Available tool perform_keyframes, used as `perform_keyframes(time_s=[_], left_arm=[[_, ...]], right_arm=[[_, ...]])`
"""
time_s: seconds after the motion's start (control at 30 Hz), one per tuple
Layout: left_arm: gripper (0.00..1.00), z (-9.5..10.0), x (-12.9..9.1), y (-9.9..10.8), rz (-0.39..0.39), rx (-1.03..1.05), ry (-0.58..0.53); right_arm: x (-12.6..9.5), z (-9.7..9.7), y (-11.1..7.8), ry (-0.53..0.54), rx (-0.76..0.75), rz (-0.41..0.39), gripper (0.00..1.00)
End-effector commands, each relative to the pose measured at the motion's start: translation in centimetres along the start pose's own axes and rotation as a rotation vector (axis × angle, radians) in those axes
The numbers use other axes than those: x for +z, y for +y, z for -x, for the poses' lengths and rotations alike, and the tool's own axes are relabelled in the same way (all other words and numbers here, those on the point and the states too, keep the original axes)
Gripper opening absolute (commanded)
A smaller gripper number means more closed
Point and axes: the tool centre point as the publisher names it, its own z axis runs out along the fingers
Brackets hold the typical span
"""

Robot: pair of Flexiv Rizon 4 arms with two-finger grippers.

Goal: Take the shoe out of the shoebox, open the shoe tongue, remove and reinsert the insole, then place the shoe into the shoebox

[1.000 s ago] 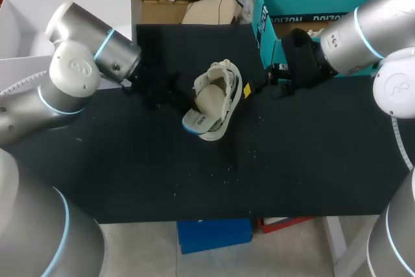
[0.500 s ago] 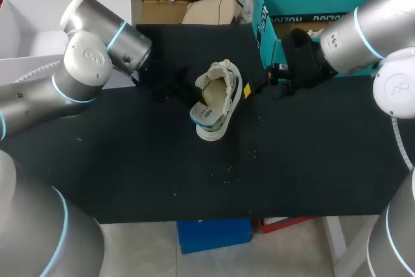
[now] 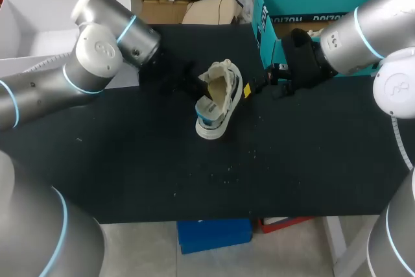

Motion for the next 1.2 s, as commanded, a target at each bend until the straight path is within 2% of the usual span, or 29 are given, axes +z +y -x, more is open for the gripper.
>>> perform_keyframes(time_s=[0.03, 0.13, 0.23, 0.4, 0.5, 0.83, 0.93, 0.97, 1.0, 1.2], left_arm=[[0.44, 0.6, 0.0, -0.1, -0.026, 0.004, 0.025], [0.49, 0.6, -0.2, -0.9, -0.048, 0.006, 0.038], [0.49, 0.7, -0.6, -2.1, -0.059, 0.018, 0.054], [0.45, 0.8, -1.2, -4.0, -0.071, 0.028, 0.074], [0.40, 0.8, -1.4, -5.2, -0.075, 0.031, 0.091], [0.33, -0.7, -1.7, -8.2, -0.089, 0.007, 0.158], [0.23, -1.1, -1.9, -8.5, -0.087, 0.001, 0.173], [0.15, -1.2, -1.9, -8.5, -0.086, 0.000, 0.176], [0.00, -1.4, -1.9, -8.4, -0.086, -0.002, 0.177], [0.00, -1.4, -1.7, -7.3, -0.093, -0.011, 0.174]], right_arm=[[0.1, -0.1, 0.1, -0.004, 0.001, -0.002, 1.00], [0.1, -0.1, 0.1, -0.004, 0.001, -0.002, 1.00], [0.1, -0.1, 0.1, -0.004, 0.001, -0.002, 1.00], [0.1, -0.1, 0.1, -0.004, 0.001, -0.002, 1.00], [0.1, -0.1, 0.1, -0.004, 0.001, -0.002, 1.00], [0.1, -0.1, 0.1, -0.004, 0.001, -0.002, 1.00], [0.1, -0.1, 0.1, -0.004, 0.001, -0.002, 1.00], [0.1, -0.1, 0.1, -0.004, 0.001, -0.002, 1.00], [0.1, -0.1, 0.1, -0.004, 0.001, -0.002, 1.00], [0.1, -0.1, 0.1, -0.004, 0.001, -0.002, 1.00]])
